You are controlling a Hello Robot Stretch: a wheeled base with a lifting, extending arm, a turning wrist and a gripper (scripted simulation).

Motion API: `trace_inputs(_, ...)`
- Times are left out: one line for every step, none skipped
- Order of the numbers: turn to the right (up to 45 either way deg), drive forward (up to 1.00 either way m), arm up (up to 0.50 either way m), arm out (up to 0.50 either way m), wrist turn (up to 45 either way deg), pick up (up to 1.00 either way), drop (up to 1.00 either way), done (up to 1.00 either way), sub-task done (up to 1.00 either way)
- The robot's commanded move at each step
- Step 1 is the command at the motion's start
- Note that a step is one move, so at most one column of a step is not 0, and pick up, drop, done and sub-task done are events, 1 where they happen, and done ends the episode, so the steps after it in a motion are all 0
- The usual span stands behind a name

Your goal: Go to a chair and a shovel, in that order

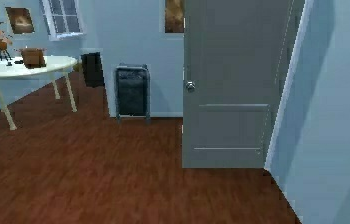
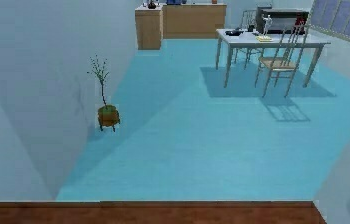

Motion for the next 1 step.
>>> trace_inputs(0.0,1.0,0.0,0.0,0.0,0.0,0.0,0.0,0.0)
